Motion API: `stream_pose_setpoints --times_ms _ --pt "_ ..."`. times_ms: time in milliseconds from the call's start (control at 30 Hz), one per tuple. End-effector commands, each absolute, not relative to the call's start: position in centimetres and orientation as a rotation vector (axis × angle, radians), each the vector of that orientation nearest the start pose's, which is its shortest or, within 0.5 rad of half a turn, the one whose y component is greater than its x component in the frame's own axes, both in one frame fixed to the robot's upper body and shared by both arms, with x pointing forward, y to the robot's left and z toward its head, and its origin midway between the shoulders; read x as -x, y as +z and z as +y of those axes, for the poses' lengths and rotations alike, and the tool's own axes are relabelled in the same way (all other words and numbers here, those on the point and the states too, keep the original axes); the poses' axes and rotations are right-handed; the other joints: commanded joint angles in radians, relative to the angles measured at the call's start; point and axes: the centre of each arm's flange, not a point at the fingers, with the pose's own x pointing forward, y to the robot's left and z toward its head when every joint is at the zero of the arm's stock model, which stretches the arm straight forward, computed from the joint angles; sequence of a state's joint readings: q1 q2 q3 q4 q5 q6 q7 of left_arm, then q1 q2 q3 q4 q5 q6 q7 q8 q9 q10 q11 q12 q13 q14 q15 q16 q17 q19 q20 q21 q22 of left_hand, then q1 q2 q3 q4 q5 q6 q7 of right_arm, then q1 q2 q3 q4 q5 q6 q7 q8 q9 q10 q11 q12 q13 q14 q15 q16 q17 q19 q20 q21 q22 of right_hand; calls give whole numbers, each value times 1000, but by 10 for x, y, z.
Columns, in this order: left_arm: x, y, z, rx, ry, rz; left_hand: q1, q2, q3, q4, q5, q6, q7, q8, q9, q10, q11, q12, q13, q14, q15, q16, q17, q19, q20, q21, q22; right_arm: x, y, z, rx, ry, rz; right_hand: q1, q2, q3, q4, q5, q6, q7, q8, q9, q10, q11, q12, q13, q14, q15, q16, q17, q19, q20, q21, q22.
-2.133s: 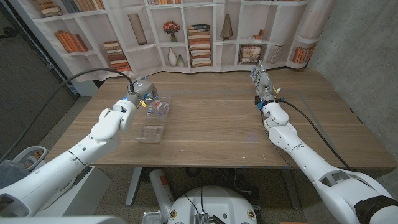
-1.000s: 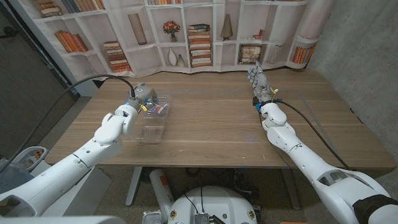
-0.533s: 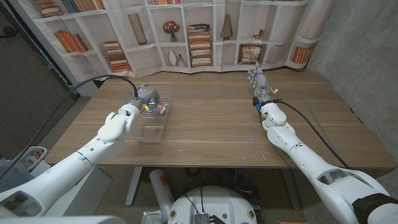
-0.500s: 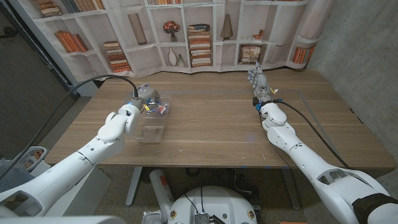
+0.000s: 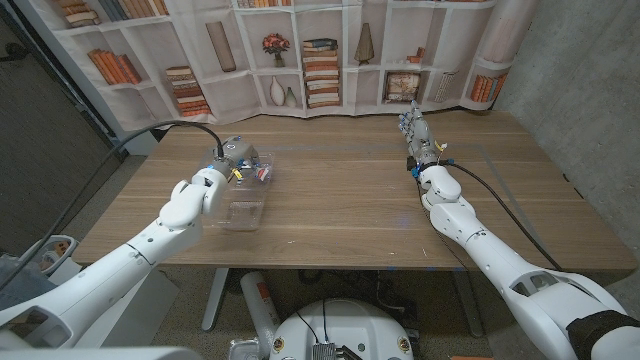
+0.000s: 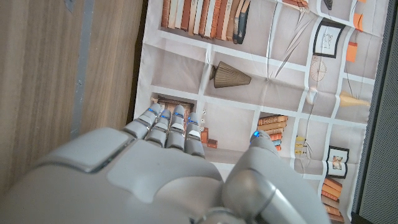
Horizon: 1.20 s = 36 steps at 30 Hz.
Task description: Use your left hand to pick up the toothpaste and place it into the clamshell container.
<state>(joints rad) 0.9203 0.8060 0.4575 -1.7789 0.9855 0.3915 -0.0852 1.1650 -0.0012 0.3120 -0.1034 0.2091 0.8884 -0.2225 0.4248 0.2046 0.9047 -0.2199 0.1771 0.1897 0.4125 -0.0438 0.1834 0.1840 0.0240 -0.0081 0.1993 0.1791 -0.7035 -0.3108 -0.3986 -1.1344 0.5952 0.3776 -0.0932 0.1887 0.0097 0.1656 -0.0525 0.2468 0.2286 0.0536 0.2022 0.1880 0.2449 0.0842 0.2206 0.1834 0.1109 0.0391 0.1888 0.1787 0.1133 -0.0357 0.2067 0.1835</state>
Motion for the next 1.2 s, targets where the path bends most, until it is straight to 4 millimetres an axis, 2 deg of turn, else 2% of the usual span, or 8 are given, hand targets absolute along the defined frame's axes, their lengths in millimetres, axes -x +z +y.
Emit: stream_pose_setpoints --times_ms 33,167,1200 --pt "-591 4 305 -1750 371 -375 -4 -2 5 -1 9 -13 0 -11 -1 -14 1 -1 3 -8 -146 2 2 0 10 1 3 -679 4 -237 -175 125 -665 3 3 1 -4 -1 11 -2 -2 3 8 -4 0 5 8 -6 -1 4 13 -6 -2 2" --pt "-591 4 306 -1746 370 -370 -7 -1 5 0 11 -37 0 -24 -2 -36 1 0 4 -18 -146 2 3 -1 11 2 4 -679 5 -237 -172 127 -665 3 4 1 -4 -1 11 -1 -2 3 8 -4 -1 5 9 -4 -1 4 13 -6 -2 2" --pt "-569 20 312 -1736 429 -400 -12 8 6 4 13 -50 0 -32 -1 -61 1 3 5 -27 -144 5 4 -9 20 1 4 -675 7 -234 -179 129 -678 5 7 0 -6 -4 12 -2 -3 3 8 -4 -1 5 9 -4 -1 5 13 -5 -3 2"
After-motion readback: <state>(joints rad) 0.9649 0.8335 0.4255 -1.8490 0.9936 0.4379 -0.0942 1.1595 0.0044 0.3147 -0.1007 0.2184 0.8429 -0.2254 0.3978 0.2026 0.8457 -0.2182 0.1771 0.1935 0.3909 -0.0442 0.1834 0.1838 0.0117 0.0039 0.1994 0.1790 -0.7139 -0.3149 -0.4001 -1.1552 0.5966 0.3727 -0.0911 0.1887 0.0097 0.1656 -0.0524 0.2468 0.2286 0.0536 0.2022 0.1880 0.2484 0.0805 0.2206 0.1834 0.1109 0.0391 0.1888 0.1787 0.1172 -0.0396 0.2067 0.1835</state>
